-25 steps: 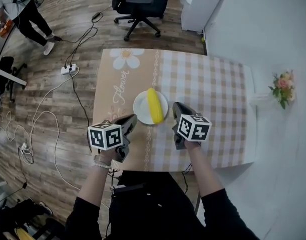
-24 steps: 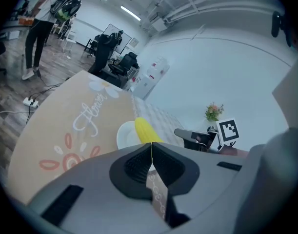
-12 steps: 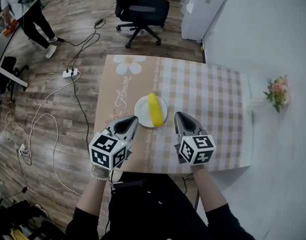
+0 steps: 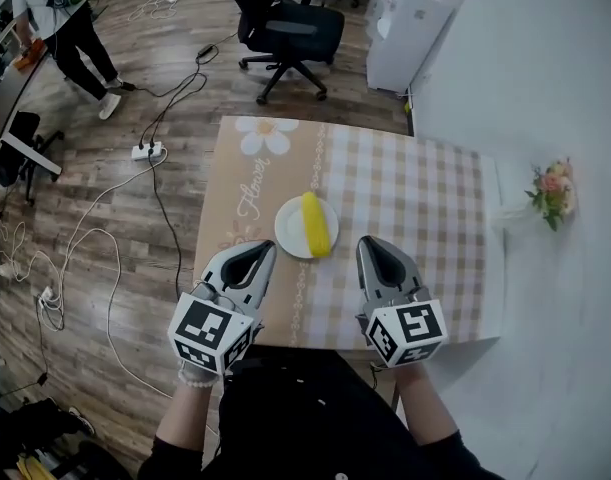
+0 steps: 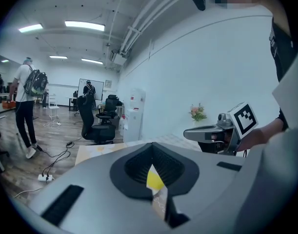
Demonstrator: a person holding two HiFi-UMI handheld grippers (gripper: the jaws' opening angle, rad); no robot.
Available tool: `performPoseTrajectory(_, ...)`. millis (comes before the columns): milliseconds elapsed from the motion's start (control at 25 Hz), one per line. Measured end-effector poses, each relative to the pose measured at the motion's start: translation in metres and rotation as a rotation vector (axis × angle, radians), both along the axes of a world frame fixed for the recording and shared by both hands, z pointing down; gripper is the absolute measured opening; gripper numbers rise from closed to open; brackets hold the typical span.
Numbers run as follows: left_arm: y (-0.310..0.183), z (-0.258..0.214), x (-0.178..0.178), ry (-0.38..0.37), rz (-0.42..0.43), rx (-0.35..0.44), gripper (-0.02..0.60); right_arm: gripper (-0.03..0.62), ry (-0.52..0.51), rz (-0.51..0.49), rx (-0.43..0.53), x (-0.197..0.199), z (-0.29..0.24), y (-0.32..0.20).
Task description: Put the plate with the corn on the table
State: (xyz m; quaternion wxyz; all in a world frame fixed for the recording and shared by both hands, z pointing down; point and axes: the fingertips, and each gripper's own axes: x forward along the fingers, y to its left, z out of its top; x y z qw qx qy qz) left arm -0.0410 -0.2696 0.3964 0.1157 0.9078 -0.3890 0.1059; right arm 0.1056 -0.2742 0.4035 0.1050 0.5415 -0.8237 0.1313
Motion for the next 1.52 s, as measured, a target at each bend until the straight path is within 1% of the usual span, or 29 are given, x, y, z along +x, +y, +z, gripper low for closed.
performPoseTrajectory(240,0.015,-0.022,-0.001,0.002,-0.001,0.045,0.014,0.044,0.012,-0.022,0.069,-0.005,-0.028,0.012)
performPoseTrajectory(400,0.02,-0.033,0.002,0.006,-0.001,0.07,0.014,0.041,0.039,-0.046,0.105,-0.01,-0.039,0.016)
performPoseTrajectory(480,0.023,-0.036,0.005,0.002,0.005,0.064,0.014,0.041,0.031,-0.046,0.104,-0.01,-0.042,0.017)
performPoseTrajectory(640,0.026,-0.034,0.003,-0.004,0.019,0.076,0.014,0.041,0.025,-0.038,0.116,-0.01,-0.047,0.018)
performPoseTrajectory(760,0.026,-0.033,0.001,-0.006,0.011,0.083,0.014,0.041,0.046,-0.039,0.147,-0.012,-0.054,0.02)
performPoseTrajectory(880,0.028,-0.038,0.007,-0.007,0.021,0.057,0.013,0.04,0.086,-0.054,0.184,-0.017,-0.063,0.023)
performPoseTrajectory(1040,0.027,-0.037,0.006,-0.019,0.036,0.098,0.013,0.04,0.13,-0.06,0.217,-0.021,-0.071,0.026)
performPoseTrajectory(1200,0.029,-0.042,0.011,-0.036,0.074,0.135,0.014,0.04,0.118,-0.044,0.229,-0.02,-0.072,0.026)
performPoseTrajectory(1280,0.028,-0.043,0.012,-0.027,0.068,0.125,0.014,0.04,0.113,-0.04,0.228,-0.019,-0.071,0.025)
performPoseTrajectory(1400,0.028,-0.046,0.013,-0.006,0.029,0.059,0.014,0.04,0.114,-0.038,0.228,-0.017,-0.07,0.025)
performPoseTrajectory(1440,0.028,-0.046,0.013,-0.006,0.022,0.057,0.013,0.04,0.114,-0.038,0.227,-0.017,-0.07,0.025)
performPoseTrajectory(1520,0.025,-0.045,0.01,-0.021,0.028,0.095,0.014,0.04,0.112,-0.039,0.225,-0.017,-0.071,0.025)
